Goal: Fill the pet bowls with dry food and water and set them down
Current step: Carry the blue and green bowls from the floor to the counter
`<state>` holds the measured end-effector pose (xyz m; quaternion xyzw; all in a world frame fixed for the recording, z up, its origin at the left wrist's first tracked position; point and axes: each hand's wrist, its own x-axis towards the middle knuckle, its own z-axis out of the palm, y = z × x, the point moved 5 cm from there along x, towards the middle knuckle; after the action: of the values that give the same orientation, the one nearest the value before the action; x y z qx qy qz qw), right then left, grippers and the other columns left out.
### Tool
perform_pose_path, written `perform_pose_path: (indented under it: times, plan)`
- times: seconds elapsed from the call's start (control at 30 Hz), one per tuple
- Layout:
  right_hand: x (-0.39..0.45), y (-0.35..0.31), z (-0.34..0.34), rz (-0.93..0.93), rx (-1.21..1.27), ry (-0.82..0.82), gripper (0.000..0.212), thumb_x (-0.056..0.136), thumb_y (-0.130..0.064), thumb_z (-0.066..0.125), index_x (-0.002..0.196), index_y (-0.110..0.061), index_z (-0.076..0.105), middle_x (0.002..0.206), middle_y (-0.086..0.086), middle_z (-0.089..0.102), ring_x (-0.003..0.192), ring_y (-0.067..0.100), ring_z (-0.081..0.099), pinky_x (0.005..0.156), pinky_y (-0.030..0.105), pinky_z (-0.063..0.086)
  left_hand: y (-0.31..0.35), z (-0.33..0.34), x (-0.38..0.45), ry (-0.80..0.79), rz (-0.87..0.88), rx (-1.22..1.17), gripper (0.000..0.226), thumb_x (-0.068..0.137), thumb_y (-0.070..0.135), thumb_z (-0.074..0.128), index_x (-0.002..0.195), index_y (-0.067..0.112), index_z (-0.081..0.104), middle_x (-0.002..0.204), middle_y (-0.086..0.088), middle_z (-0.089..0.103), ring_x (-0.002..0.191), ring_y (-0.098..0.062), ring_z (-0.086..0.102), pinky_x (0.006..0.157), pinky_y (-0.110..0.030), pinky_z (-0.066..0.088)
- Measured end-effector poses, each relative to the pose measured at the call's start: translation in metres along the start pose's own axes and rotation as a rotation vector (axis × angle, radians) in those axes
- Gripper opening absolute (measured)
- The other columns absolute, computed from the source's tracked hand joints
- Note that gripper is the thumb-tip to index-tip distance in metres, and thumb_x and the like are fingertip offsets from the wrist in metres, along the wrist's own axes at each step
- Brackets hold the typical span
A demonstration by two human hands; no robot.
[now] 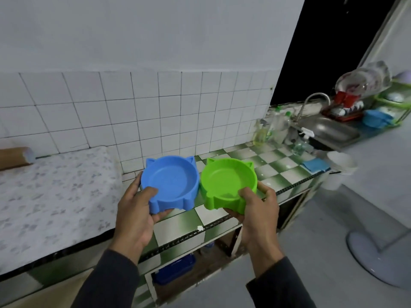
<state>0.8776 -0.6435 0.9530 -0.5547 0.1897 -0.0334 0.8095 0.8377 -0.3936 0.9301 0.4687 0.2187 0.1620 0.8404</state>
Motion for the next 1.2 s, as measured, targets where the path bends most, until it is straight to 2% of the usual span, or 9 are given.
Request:
perform_pose_path:
  times: [0.17,0.37,0.47,0.6,0.67,0.77,0.93,1.1,1.2]
  plan:
    - [0.051,0.002,-0.004,0.020,0.016,0.053,0.045,0.091,0.000,0.062,0.129,-0.021,0.052,0.113,0.005,0.060,0.099,0.032,0.068,0.061,0.044,0.063,-0.026,0.032,0.045,-0.026,-0.033,0.009,0.054,0.093,0.001,0.057,0.136,0.033,0.063,0.135,-0.006,0.061,0.106,-0.030,0.068,0.065,-0.040,0.060]
    - [0.124,0.003,-0.001,0.053,-0.009,0.110,0.046,0.091,0.000,0.061,0.129,-0.023,0.052,0.121,0.008,0.057,0.102,0.032,0.066,0.058,0.040,0.061,-0.057,0.071,0.102,-0.013,-0.082,-0.006,0.056,0.092,0.000,0.057,0.135,0.034,0.063,0.133,-0.006,0.063,0.109,-0.031,0.068,0.068,-0.042,0.060]
    - [0.158,0.002,0.007,0.058,-0.019,0.115,0.045,0.089,0.000,0.061,0.126,-0.024,0.052,0.125,0.008,0.053,0.105,0.034,0.063,0.060,0.044,0.062,-0.067,0.086,0.129,-0.008,-0.089,-0.003,0.056,0.091,0.000,0.058,0.134,0.036,0.064,0.133,-0.005,0.064,0.110,-0.030,0.068,0.072,-0.045,0.060]
    - [0.196,0.000,0.019,0.077,-0.033,0.105,0.045,0.090,0.002,0.059,0.127,-0.022,0.050,0.114,0.002,0.053,0.103,0.033,0.063,0.061,0.045,0.062,-0.077,0.102,0.164,-0.002,-0.102,-0.009,0.056,0.091,-0.001,0.059,0.134,0.034,0.064,0.134,-0.006,0.063,0.114,-0.034,0.067,0.080,-0.051,0.061]
    - [0.212,-0.001,0.024,0.084,-0.036,0.108,0.044,0.089,0.003,0.058,0.126,-0.021,0.051,0.110,0.001,0.053,0.101,0.031,0.063,0.060,0.045,0.062,-0.083,0.109,0.180,0.004,-0.097,-0.014,0.056,0.090,-0.001,0.059,0.135,0.033,0.064,0.135,-0.008,0.062,0.116,-0.036,0.066,0.077,-0.051,0.061]
    - [0.235,0.002,0.030,0.112,-0.052,0.102,0.045,0.089,0.004,0.057,0.125,-0.021,0.049,0.106,-0.002,0.052,0.094,0.026,0.062,0.063,0.047,0.063,-0.091,0.117,0.198,0.025,-0.099,-0.020,0.056,0.090,-0.002,0.059,0.134,0.033,0.064,0.135,-0.008,0.062,0.112,-0.035,0.067,0.070,-0.044,0.060]
    - [0.272,0.007,0.037,0.151,-0.074,0.085,0.047,0.087,0.005,0.056,0.126,-0.021,0.047,0.106,0.000,0.052,0.089,0.026,0.061,0.069,0.058,0.062,-0.107,0.128,0.223,0.039,-0.103,-0.037,0.055,0.091,-0.002,0.059,0.134,0.031,0.064,0.133,-0.009,0.062,0.111,-0.034,0.067,0.068,-0.043,0.060]
    - [0.312,0.016,0.040,0.181,-0.089,0.051,0.049,0.086,0.007,0.055,0.123,-0.024,0.048,0.116,0.003,0.051,0.099,0.030,0.059,0.058,0.045,0.062,-0.127,0.136,0.244,0.083,-0.106,-0.048,0.059,0.090,-0.002,0.060,0.139,0.031,0.061,0.136,-0.009,0.062,0.116,-0.037,0.066,0.072,-0.047,0.061]
    - [0.341,0.022,0.043,0.207,-0.118,0.010,0.050,0.084,0.008,0.053,0.122,-0.024,0.048,0.115,0.001,0.050,0.101,0.030,0.057,0.061,0.049,0.063,-0.138,0.142,0.256,0.124,-0.096,-0.054,0.059,0.090,-0.002,0.061,0.139,0.031,0.061,0.135,-0.008,0.062,0.117,-0.037,0.065,0.076,-0.050,0.061]
